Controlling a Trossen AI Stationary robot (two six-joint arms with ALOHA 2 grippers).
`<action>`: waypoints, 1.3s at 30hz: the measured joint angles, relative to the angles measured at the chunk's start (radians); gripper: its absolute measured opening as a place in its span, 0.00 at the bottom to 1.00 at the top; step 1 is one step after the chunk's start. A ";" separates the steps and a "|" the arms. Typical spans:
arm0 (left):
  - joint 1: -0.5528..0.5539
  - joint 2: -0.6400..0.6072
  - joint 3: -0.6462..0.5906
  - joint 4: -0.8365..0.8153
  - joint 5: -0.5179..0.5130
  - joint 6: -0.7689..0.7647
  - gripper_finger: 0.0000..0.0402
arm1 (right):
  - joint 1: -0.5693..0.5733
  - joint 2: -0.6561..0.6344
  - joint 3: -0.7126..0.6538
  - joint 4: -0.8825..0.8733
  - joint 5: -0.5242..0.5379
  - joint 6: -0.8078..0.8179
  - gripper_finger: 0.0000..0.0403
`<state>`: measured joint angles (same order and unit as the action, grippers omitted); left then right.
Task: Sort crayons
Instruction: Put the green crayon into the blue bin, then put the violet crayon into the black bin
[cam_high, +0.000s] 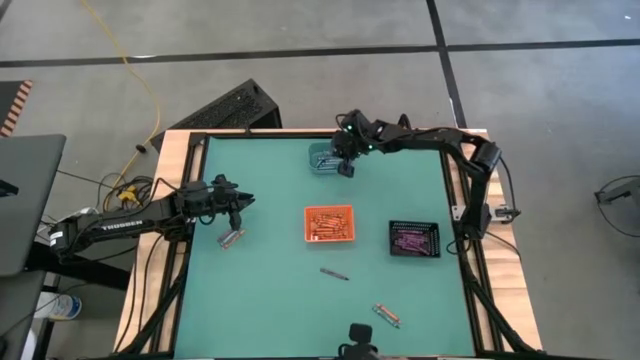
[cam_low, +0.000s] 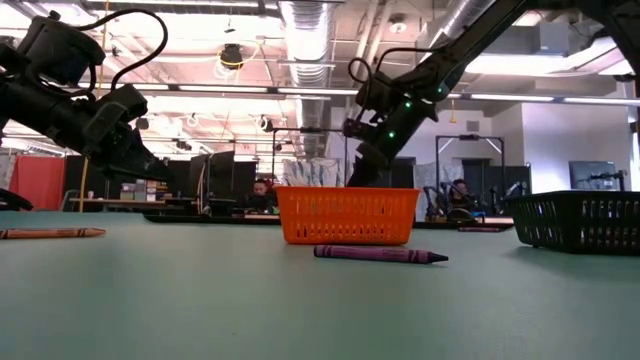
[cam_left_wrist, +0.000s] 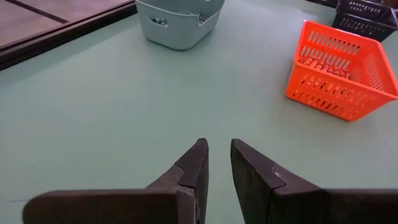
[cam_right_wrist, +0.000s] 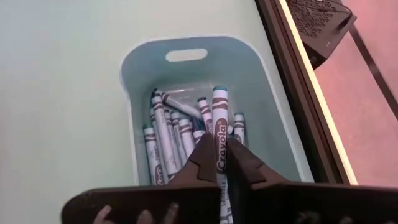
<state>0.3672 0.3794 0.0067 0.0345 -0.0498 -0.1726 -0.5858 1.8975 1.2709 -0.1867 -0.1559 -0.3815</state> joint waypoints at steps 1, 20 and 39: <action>0.000 0.000 0.000 0.000 0.000 0.000 0.14 | 0.000 0.000 0.001 0.004 0.000 -0.010 0.04; 0.000 0.000 0.000 0.000 0.000 0.000 0.14 | 0.000 -0.001 0.154 -0.180 0.014 -0.067 0.21; 0.000 0.000 0.000 -0.001 0.000 0.000 0.14 | -0.440 -0.037 0.229 -0.894 0.043 -0.176 0.20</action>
<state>0.3672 0.3794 0.0067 0.0338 -0.0498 -0.1726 -1.0260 1.8606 1.5002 -1.0802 -0.1126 -0.5575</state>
